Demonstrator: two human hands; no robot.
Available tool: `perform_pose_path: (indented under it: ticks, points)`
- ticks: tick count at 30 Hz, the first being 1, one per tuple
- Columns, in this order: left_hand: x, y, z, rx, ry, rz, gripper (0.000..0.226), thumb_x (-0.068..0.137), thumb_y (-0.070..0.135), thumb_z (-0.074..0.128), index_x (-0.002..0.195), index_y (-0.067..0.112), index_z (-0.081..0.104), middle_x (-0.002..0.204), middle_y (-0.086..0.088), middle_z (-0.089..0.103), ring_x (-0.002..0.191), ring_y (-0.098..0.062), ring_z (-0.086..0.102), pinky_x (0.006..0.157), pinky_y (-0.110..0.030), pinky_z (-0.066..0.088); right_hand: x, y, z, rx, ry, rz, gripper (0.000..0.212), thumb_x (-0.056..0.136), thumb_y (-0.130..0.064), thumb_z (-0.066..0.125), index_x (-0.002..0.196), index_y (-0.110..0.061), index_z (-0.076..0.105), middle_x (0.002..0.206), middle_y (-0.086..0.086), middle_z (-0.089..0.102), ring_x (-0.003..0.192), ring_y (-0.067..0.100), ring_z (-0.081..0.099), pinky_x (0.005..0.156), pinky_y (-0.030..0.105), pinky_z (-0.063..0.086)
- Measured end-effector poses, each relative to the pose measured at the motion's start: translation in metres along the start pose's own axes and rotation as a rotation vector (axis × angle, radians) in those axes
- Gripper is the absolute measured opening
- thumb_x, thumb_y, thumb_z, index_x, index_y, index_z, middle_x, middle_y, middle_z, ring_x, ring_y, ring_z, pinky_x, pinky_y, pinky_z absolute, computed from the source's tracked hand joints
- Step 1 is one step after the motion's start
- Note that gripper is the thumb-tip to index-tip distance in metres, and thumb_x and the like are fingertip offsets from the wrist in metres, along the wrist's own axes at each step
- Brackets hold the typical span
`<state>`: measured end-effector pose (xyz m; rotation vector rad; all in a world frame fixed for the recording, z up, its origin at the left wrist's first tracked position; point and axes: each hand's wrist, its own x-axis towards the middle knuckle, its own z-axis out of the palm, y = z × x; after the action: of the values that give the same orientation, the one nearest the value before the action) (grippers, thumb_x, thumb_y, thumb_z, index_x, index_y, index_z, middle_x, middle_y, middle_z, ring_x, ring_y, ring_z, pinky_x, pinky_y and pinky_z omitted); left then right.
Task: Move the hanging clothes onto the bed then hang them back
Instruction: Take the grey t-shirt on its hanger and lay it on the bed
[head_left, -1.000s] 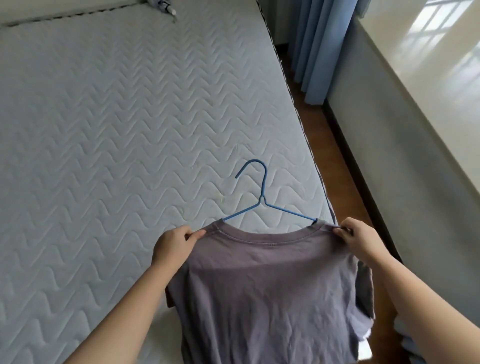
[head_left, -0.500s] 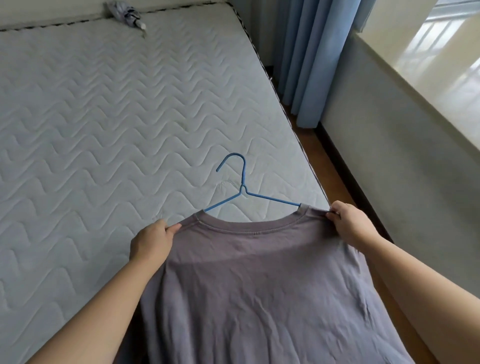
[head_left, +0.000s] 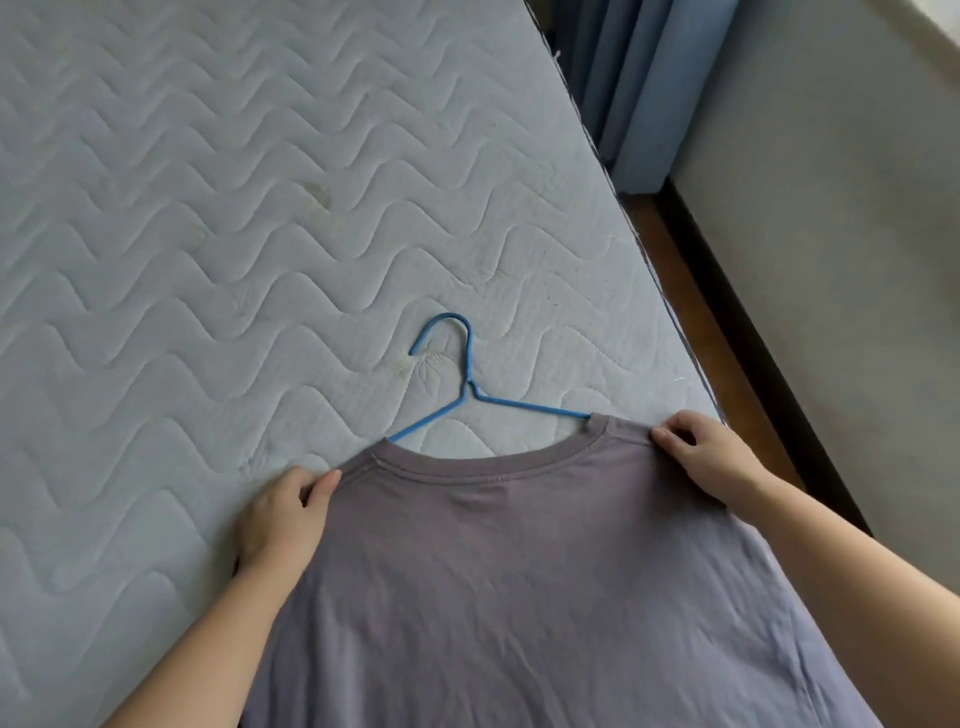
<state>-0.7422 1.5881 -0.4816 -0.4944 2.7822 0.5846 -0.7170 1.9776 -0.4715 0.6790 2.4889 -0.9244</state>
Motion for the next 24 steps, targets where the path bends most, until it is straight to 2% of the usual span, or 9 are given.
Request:
perform_pose_path:
  ticks: [4,9,10,12,15,17,19,22,24]
  points:
    - [0.000,0.004,-0.003,-0.011,-0.022,-0.021,0.029,0.089,0.031,0.054,0.083,0.004,0.063,0.096,-0.021,0.068,0.092,-0.038,0.060,0.065,-0.030,0.030,-0.001,0.003,0.001,0.004,0.005,0.005,0.018,0.091,-0.031,0.051,0.077,-0.021,0.055,0.079,-0.005,0.057,0.081,0.018,0.053,0.070,0.030,0.035]
    - [0.002,0.005,-0.008,0.009,-0.097,-0.046,0.029,0.090,0.035,0.051,0.075,0.010,0.053,0.100,-0.021,0.066,0.094,-0.036,0.058,0.066,-0.032,0.035,0.000,-0.003,-0.005,-0.015,-0.069,0.008,0.015,0.093,-0.030,0.050,0.091,-0.015,0.055,0.091,0.001,0.056,0.086,0.018,0.050,0.072,0.029,0.034]
    - [0.002,0.007,-0.009,0.020,-0.134,-0.056,0.029,0.090,0.036,0.051,0.081,0.009,0.054,0.105,-0.021,0.064,0.097,-0.036,0.058,0.072,-0.034,0.039,-0.003,-0.005,-0.008,-0.004,-0.098,0.021,0.014,0.092,-0.028,0.051,0.095,-0.014,0.054,0.095,0.002,0.055,0.088,0.017,0.049,0.074,0.027,0.033]
    - [-0.008,0.012,-0.017,0.036,-0.184,-0.082,0.036,0.089,0.037,0.051,0.107,0.005,0.051,0.120,-0.019,0.058,0.111,-0.034,0.053,0.087,-0.036,0.040,-0.013,-0.006,-0.015,-0.012,-0.122,0.023,0.023,0.090,-0.022,0.055,0.110,-0.012,0.052,0.103,0.005,0.050,0.096,0.018,0.047,0.080,0.026,0.034]
    - [-0.041,0.015,-0.037,0.163,-0.096,-0.038,0.069,0.083,0.043,0.058,0.135,0.007,0.033,0.136,-0.020,0.045,0.125,-0.036,0.042,0.101,-0.041,0.032,-0.036,-0.002,-0.029,-0.100,-0.046,0.013,0.050,0.087,-0.021,0.059,0.133,-0.014,0.041,0.130,0.016,0.042,0.122,0.032,0.042,0.102,0.037,0.034]
    - [-0.076,0.011,-0.052,0.160,-0.033,-0.004,0.072,0.079,0.037,0.065,0.135,0.002,0.036,0.131,-0.027,0.048,0.120,-0.041,0.045,0.098,-0.046,0.035,-0.065,0.002,-0.036,-0.109,-0.005,0.024,0.058,0.087,-0.021,0.059,0.139,-0.014,0.035,0.141,0.017,0.033,0.131,0.034,0.034,0.108,0.042,0.029]
    - [-0.116,0.003,-0.064,0.102,-0.017,0.050,0.067,0.078,0.035,0.067,0.130,-0.001,0.044,0.125,-0.028,0.053,0.115,-0.043,0.050,0.094,-0.048,0.040,-0.100,0.009,-0.039,-0.071,0.001,0.027,0.056,0.086,-0.019,0.059,0.138,-0.013,0.037,0.142,0.016,0.034,0.131,0.032,0.034,0.108,0.042,0.030]
    - [-0.181,-0.020,-0.070,0.039,-0.109,0.061,0.075,0.072,0.054,0.047,0.119,-0.004,0.055,0.115,-0.026,0.060,0.105,-0.043,0.059,0.088,-0.047,0.047,-0.164,0.028,-0.032,-0.056,-0.015,0.017,0.052,0.086,-0.014,0.059,0.135,-0.011,0.042,0.137,0.015,0.042,0.127,0.029,0.041,0.105,0.038,0.034]
    - [-0.227,-0.033,-0.073,0.019,-0.118,0.078,0.071,0.075,0.050,0.047,0.118,-0.005,0.055,0.116,-0.026,0.060,0.107,-0.042,0.058,0.091,-0.047,0.046,-0.211,0.045,-0.025,-0.054,-0.044,0.024,0.051,0.085,-0.014,0.061,0.133,-0.010,0.044,0.134,0.014,0.047,0.125,0.027,0.045,0.103,0.035,0.035]
